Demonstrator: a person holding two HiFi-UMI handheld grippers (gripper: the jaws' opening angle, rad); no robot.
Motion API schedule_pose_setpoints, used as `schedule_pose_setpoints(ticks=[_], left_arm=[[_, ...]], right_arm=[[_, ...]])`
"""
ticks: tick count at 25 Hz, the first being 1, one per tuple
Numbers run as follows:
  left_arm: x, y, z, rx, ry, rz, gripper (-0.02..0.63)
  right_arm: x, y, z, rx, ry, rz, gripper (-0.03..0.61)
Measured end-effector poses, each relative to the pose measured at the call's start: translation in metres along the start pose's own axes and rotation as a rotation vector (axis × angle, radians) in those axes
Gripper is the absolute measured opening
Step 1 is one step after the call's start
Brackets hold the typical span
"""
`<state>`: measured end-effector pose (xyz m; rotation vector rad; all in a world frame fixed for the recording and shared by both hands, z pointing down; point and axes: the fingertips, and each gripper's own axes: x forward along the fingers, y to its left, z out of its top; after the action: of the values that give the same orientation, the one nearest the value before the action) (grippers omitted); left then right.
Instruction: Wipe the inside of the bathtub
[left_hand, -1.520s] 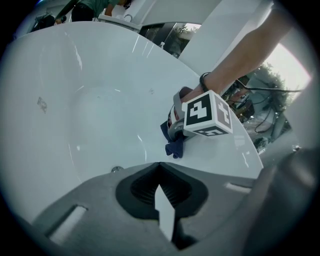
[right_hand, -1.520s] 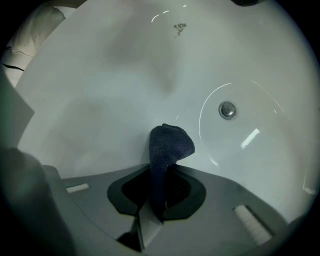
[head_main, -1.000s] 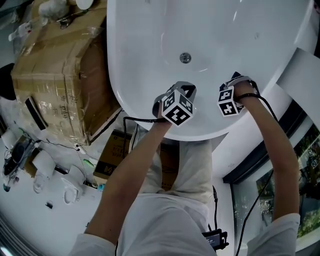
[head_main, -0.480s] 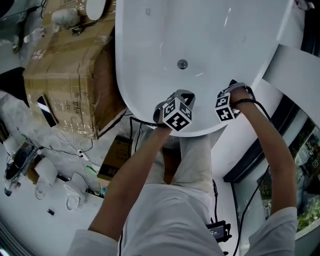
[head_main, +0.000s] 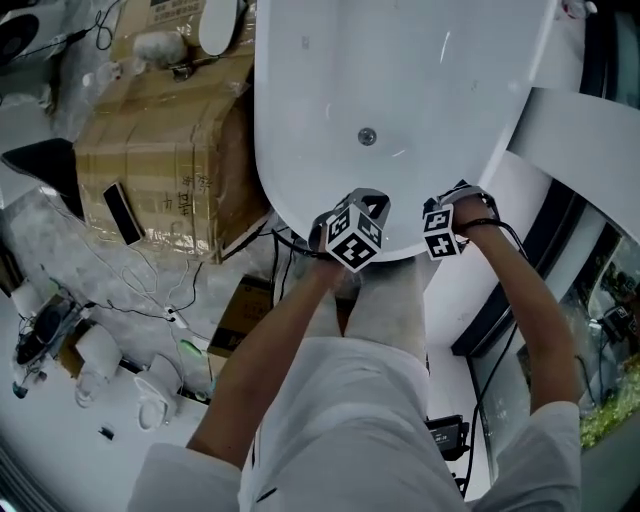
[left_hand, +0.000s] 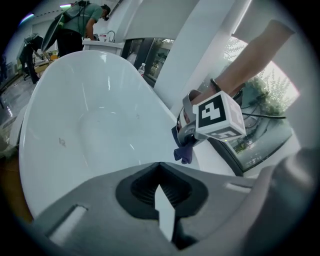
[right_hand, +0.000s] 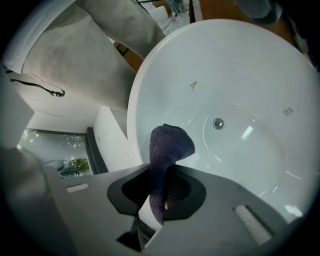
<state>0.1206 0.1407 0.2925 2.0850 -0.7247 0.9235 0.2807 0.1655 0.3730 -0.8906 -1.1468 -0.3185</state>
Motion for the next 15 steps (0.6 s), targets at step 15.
schedule_pose_setpoints(ticks=[15], left_arm=[[-0.130,-0.029,0.056,-0.099,-0.190,-0.007,-0.005]], right_arm=[[-0.219,-0.049,0.042,0.804,-0.703,-0.319,0.049]])
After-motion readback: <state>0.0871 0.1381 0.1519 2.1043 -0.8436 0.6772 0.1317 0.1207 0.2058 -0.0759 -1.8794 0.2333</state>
